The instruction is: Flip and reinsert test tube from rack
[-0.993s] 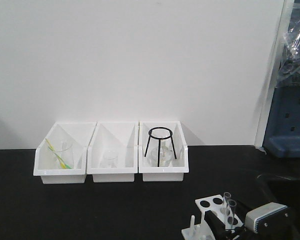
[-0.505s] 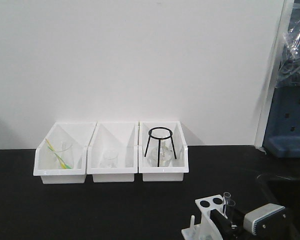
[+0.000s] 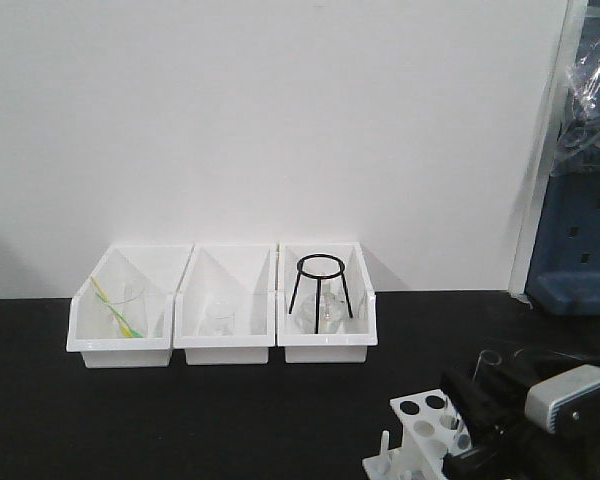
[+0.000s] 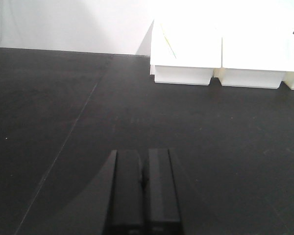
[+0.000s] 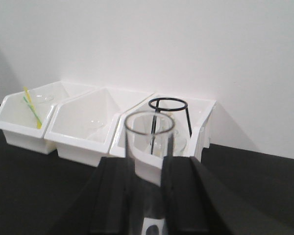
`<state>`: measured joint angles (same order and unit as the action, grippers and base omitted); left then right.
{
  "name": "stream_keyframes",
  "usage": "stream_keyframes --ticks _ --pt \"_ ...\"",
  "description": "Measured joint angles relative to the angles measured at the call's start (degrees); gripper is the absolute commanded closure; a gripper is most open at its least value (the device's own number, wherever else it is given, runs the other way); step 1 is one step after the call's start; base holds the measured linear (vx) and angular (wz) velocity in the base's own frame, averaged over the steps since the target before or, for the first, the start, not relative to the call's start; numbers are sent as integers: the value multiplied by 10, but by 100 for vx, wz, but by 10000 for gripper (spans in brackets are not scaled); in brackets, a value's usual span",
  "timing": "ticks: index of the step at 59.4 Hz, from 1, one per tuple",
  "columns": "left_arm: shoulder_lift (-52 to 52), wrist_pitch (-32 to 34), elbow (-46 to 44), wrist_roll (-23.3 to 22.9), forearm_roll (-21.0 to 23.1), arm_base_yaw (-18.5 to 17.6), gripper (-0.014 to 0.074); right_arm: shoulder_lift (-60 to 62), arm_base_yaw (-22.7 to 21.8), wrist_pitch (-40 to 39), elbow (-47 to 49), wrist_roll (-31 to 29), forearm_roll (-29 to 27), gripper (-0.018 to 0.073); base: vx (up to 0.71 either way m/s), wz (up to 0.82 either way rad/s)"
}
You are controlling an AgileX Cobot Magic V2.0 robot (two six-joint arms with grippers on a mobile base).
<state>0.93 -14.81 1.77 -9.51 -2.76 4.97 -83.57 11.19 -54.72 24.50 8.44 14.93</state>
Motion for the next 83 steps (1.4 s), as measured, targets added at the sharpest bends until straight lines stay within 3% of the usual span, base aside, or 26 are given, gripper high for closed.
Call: stream_keyframes --ticks 21,40,47,58,67,75,83 --pt "0 0 0 0 0 0 603 183 0 304 124 28 -3 571 0 0" --pt "0 0 0 0 0 0 603 198 0 383 172 28 8 571 0 0" --pt "0 0 0 0 0 0 603 198 0 407 172 -29 88 571 0 0" --pt "0 0 0 0 0 0 603 211 2 496 172 -164 289 571 0 0" --pt "0 0 0 0 0 0 603 224 2 564 172 -237 432 571 0 0" --pt "0 0 0 0 0 0 603 226 2 585 172 -244 500 571 0 0" --pt "0 0 0 0 0 0 603 226 2 578 172 -158 482 571 0 0"
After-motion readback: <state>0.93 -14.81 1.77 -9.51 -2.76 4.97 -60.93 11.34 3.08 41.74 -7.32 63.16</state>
